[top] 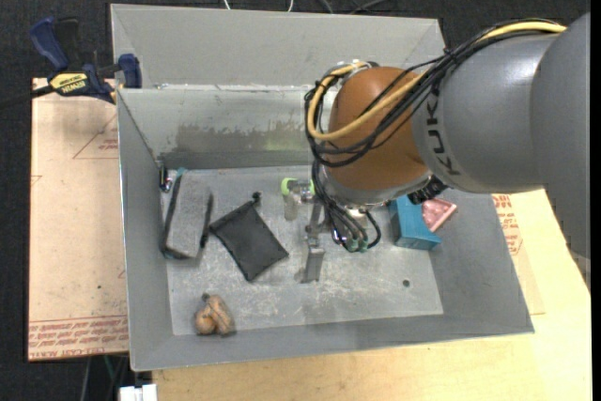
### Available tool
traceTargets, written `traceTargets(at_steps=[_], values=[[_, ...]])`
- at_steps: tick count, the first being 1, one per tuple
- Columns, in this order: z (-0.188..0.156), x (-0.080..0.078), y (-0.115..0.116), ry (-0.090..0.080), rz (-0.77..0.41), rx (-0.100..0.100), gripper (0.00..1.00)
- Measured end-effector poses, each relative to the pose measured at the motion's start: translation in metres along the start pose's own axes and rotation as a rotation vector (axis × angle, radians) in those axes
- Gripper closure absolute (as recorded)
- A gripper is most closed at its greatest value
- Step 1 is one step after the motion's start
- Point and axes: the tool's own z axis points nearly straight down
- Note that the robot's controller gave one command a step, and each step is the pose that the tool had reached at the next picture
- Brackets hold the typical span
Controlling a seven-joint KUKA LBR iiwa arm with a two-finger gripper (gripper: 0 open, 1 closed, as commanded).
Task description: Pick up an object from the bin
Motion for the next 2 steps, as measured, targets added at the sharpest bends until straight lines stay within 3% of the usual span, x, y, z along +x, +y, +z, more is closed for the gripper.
traceTargets(at_steps=[1,2], values=[[0.001,-0.022,0.024,-0.005,0.001,0.0,0.0],[0.021,-0.05,0.049,-0.008,-0.079,0.0,0.0]])
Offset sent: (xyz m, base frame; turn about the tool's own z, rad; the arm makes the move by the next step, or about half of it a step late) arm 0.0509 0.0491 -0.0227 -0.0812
